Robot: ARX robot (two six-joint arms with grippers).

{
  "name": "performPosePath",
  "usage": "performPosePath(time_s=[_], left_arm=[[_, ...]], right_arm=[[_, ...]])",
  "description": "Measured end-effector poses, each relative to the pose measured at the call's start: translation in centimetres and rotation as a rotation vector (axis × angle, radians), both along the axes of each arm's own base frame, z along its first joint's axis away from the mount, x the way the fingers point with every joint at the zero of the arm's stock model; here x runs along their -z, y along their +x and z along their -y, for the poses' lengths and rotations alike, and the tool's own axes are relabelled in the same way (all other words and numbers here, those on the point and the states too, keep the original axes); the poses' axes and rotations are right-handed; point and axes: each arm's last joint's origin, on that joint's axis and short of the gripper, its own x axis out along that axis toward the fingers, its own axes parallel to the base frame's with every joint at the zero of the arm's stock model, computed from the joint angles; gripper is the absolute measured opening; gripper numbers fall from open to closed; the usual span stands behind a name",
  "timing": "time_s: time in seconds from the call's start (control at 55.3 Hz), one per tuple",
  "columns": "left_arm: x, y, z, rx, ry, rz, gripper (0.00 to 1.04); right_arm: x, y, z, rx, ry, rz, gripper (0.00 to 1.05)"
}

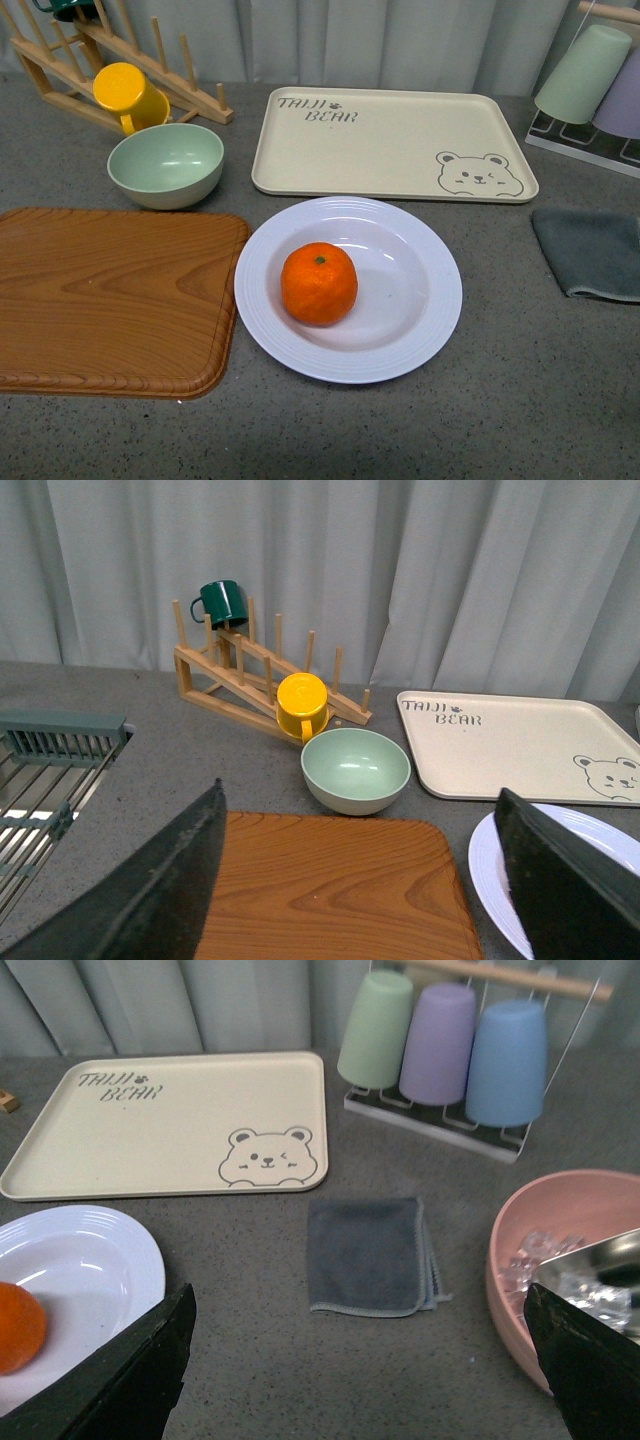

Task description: Place orange and plate with both arms

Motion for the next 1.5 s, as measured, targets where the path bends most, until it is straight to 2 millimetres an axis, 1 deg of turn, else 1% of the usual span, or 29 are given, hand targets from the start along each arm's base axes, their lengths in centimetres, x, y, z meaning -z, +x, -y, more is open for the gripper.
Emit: performPosePath(time_s=[0.054,0.145,0.289,0.362,0.47,0.524,0.687,0.814,0.922,1.139,1.23,1.338,1.374,1.501], left_arm=[[0.0,0.0,0.0,0.0,0.001,0.0,1.0],[0.0,0.0,0.0,0.0,0.002,0.0,0.98],[0.0,0.0,0.0,0.0,0.002,0.0,0.98],[0.0,0.0,0.0,0.0,0.002,0.0,0.98],[0.0,0.0,0.0,0.0,0.002,0.0,0.98],[0.0,0.0,0.0,0.0,0.002,0.0,0.98],[0.0,0.0,0.0,0.0,0.002,0.0,0.98],[0.0,0.0,0.0,0.0,0.002,0.0,0.98],[0.0,0.0,0.0,0.0,0.002,0.0,0.98],[0.0,0.0,0.0,0.0,0.002,0.0,0.98],[0.0,0.0,0.0,0.0,0.002,0.0,0.98],[0.0,0.0,0.0,0.0,0.002,0.0,0.98],[0.0,0.0,0.0,0.0,0.002,0.0,0.98],[0.0,0.0,0.0,0.0,0.002,0.0,0.98]], right_arm=[[0.9,2.0,0.5,0.008,0.073,-0.091,0.96],[3.3,5.0,1.2,0.014,0.228,-0.265,0.96],[6.8,8.4,1.5,-0.016,0.442,-0.462,0.96],[8.4,9.8,1.5,-0.039,0.541,-0.532,0.96],[10.4,11.2,1.1,-0.065,0.675,-0.614,0.96],[11.1,11.8,0.8,-0.083,0.724,-0.633,0.96],[12.4,13.5,-0.7,-0.181,0.826,-0.672,0.96],[13.6,14.5,-2.1,-0.246,0.893,-0.724,0.96],[14.5,15.1,-3.5,-0.282,0.903,-0.754,0.96],[15.0,16.0,-6.0,-0.358,0.901,-0.729,0.96],[15.4,16.2,-6.8,-0.369,0.9,-0.738,0.96],[16.3,16.1,-7.6,-0.358,0.89,-0.756,0.96],[16.6,16.0,-7.7,-0.352,0.891,-0.765,0.94],[17.1,15.9,-7.9,-0.348,0.891,-0.777,0.73]])
